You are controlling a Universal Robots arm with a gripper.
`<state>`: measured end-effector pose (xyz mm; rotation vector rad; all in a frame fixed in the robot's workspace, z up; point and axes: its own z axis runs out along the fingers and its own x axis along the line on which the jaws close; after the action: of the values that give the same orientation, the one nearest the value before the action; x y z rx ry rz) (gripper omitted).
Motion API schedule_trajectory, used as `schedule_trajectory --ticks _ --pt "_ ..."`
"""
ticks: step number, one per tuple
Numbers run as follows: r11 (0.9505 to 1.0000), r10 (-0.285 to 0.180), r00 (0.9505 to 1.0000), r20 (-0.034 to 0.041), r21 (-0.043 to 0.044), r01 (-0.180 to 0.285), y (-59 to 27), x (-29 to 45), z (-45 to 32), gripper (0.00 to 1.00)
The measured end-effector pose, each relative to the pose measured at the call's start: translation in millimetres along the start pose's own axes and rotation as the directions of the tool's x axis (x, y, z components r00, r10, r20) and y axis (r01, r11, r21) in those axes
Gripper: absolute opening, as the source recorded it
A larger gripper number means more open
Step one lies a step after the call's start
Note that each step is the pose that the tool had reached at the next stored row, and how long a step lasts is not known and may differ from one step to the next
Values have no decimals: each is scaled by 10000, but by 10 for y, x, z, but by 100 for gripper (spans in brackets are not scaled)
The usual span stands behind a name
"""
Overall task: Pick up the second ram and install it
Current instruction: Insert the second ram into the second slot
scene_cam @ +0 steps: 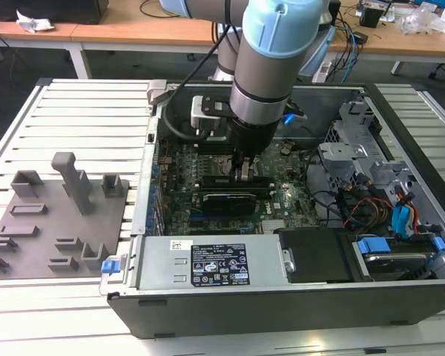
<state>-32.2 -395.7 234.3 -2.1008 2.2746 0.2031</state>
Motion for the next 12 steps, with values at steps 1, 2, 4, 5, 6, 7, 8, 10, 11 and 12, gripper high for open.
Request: schedule_trajectory --ticks 1,2,4,5,6,7,8,10,11,12 --pt "10000 3 10000 -8 0 -3 1 -3 15 13" --pt "10000 4 10000 -9 1 -4 2 -7 20 13" --pt "10000 -45 10000 -11 -5 45 16 -22 35 13" --pt "10000 -63 10000 -13 -7 63 17 -21 42 13" --pt "10000 -64 10000 -16 -9 64 16 -19 58 13" --pt "10000 -60 10000 -22 -10 60 15 -17 68 13" --pt "10000 -54 10000 -17 -7 54 16 -17 72 13" --pt "10000 -56 10000 -13 -5 56 17 -17 74 13" --pt "10000 -57 10000 -11 0 57 19 -18 74 13" --pt "10000 -58 10000 -4 8 58 19 -19 67 13"
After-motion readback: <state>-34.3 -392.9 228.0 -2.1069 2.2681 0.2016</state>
